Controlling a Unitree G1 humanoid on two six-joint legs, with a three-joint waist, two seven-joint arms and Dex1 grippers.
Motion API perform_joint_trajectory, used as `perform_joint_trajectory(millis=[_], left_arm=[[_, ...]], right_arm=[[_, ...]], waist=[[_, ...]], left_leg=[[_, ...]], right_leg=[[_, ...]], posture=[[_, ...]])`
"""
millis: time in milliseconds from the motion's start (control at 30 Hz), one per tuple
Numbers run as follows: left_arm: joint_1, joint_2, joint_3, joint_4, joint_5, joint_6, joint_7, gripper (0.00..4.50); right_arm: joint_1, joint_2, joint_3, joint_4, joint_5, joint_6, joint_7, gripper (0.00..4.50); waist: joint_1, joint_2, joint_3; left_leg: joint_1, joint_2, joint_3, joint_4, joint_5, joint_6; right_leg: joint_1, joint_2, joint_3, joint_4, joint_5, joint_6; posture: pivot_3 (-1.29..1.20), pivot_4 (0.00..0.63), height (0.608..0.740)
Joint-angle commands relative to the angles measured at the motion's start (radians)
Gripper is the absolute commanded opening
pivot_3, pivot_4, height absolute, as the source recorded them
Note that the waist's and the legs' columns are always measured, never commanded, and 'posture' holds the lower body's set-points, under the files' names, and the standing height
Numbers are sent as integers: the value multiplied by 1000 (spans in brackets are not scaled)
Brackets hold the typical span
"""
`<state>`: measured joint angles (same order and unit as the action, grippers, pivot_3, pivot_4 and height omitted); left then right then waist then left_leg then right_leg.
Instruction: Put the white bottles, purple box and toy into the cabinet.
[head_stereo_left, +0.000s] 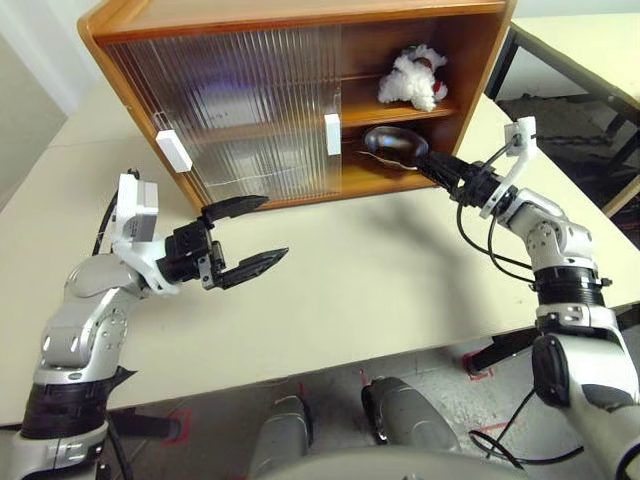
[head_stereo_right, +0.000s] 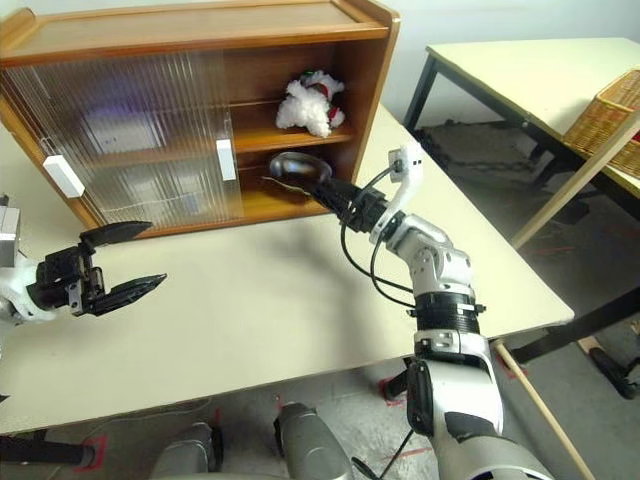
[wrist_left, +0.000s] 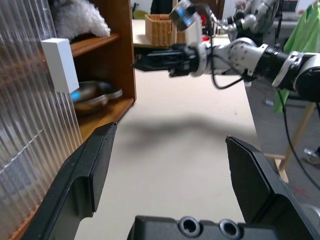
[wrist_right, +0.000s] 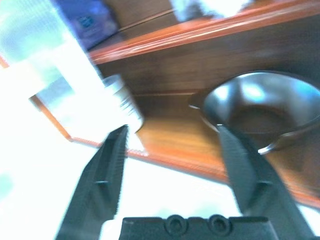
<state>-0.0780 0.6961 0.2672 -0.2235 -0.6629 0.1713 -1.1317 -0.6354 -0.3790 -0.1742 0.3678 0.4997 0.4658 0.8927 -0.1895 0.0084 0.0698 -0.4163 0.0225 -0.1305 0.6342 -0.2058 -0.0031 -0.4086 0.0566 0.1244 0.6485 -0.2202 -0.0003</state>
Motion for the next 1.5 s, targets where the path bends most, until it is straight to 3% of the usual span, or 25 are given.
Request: perform_joint_trajectory(millis=[33, 200, 233, 400, 467, 700, 1167, 1500], left_arm=[[23, 13, 17, -1, 0, 1, -5, 4500], [43, 21, 37, -17, -6, 6, 2, 4500], [47, 23, 42, -19, -7, 7, 4, 4500], [69, 27, 57, -29, -11, 11, 9, 4500], [72, 27, 57, -32, -13, 12, 12, 4500], [69, 27, 51, -42, -13, 15, 27, 4500], [99, 14, 49, -73, -15, 11, 60, 4500], [68, 14, 36, -36, -13, 11, 43, 4500]], right_arm=[[26, 23, 77, -89, -6, 27, 28, 2027], [18, 78, 136, -168, 23, 55, 44, 99], [13, 88, 146, -181, 26, 61, 44, 41], [-53, 180, 171, -164, 34, 82, 6, 41], [-73, 205, 185, -151, 19, 76, 0, 41], [-219, 350, 184, 16, -56, -59, -125, 41], [-319, 355, 118, 256, -146, -203, -301, 41], [-311, 315, 78, 238, -148, -223, -372, 41]], waist=[[-4, 0, 0], [-3, 0, 0], [-3, 0, 0], [-1, 0, 0], [-1, 0, 0], [6, -1, -1], [40, -1, -1], [61, -2, -2]], left_leg=[[0, 0, 0, 0, 1, 1], [0, 0, -2, 0, 2, 1], [0, 0, -2, -1, 2, 1], [-2, 0, -2, -2, 2, 0], [-2, 0, -2, -4, 2, 0], [-4, 1, -1, -9, 2, 0], [-6, 2, -2, -9, 2, 0], [-6, 2, -2, -8, 1, -1]], right_leg=[[0, 0, 0, 0, 0, 0], [0, 0, 0, 0, 1, -1], [0, 0, 0, 0, 2, -1], [-3, 0, -1, 0, 1, -3], [-5, 0, -1, 0, 5, -12], [-11, 0, -2, 1, 5, -18], [-14, 0, -2, 3, 6, -21], [-14, 0, -2, 3, 13, -24]], posture=[[-211, 92, 740], [-194, 89, 740], [-194, 89, 740], [-189, 80, 740], [-189, 79, 740], [-175, 76, 740], [-155, 78, 740], [-189, 68, 740]])
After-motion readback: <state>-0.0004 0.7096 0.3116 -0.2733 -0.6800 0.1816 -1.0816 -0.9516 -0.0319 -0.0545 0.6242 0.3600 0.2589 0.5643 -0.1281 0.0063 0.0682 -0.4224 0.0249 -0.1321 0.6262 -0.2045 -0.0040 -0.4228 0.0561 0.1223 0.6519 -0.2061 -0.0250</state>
